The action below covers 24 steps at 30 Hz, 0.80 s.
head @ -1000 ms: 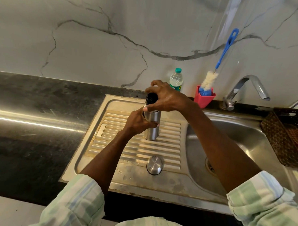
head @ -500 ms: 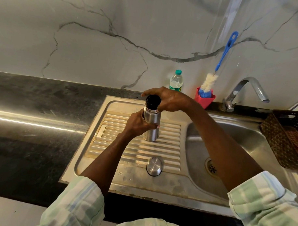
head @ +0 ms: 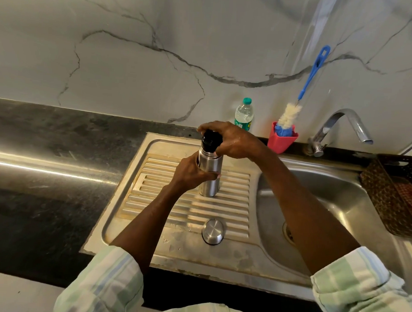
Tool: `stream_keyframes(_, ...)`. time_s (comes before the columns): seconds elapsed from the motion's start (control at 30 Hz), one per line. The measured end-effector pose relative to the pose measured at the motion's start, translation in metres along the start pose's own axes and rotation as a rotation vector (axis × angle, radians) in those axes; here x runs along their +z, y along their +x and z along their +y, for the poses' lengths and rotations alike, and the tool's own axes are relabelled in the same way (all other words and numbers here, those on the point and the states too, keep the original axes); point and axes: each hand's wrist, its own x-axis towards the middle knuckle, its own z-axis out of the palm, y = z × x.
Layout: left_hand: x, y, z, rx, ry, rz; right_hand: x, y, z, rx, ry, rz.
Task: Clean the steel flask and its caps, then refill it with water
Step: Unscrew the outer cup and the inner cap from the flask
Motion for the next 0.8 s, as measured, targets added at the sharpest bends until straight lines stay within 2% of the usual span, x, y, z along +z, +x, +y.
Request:
stream_keyframes(0.07, 0.000, 0.000, 0.000, 0.006, 0.009, 0.001, 0.000, 0.000, -0.002, 0.025, -0.027, 0.002)
stream_keyframes(0.13, 0.000, 0.000, 0.000, 0.014, 0.025, 0.015, 0.006, 0.001, -0.001, 0.076, -0.234, 0.103)
stream_keyframes(0.2, 0.001, 0.001, 0.001, -0.011, 0.022, 0.013, 0.013, 0.002, -0.002, 0.120, -0.333, 0.206)
stream_keyframes(0.3, 0.001, 0.001, 0.001, -0.021, 0.004, 0.003, 0.014, 0.004, -0.002, 0.110, -0.222, 0.217)
stream_keyframes(0.5, 0.000, -0.001, 0.002, -0.004, -0.011, 0.005, -0.002, -0.003, 0.004, 0.030, 0.124, 0.001)
stream_keyframes(0.57, 0.000, -0.001, 0.002, 0.007, -0.004, 0.007, 0.002, -0.002, 0.005, 0.038, 0.004, 0.042)
stream_keyframes(0.67, 0.000, -0.001, 0.002, -0.003, 0.013, 0.014, 0.013, 0.001, 0.005, 0.087, -0.226, 0.191)
stream_keyframes(0.8, 0.001, -0.001, 0.002, 0.000, -0.010, 0.012, 0.019, 0.001, 0.004, 0.058, -0.169, 0.243)
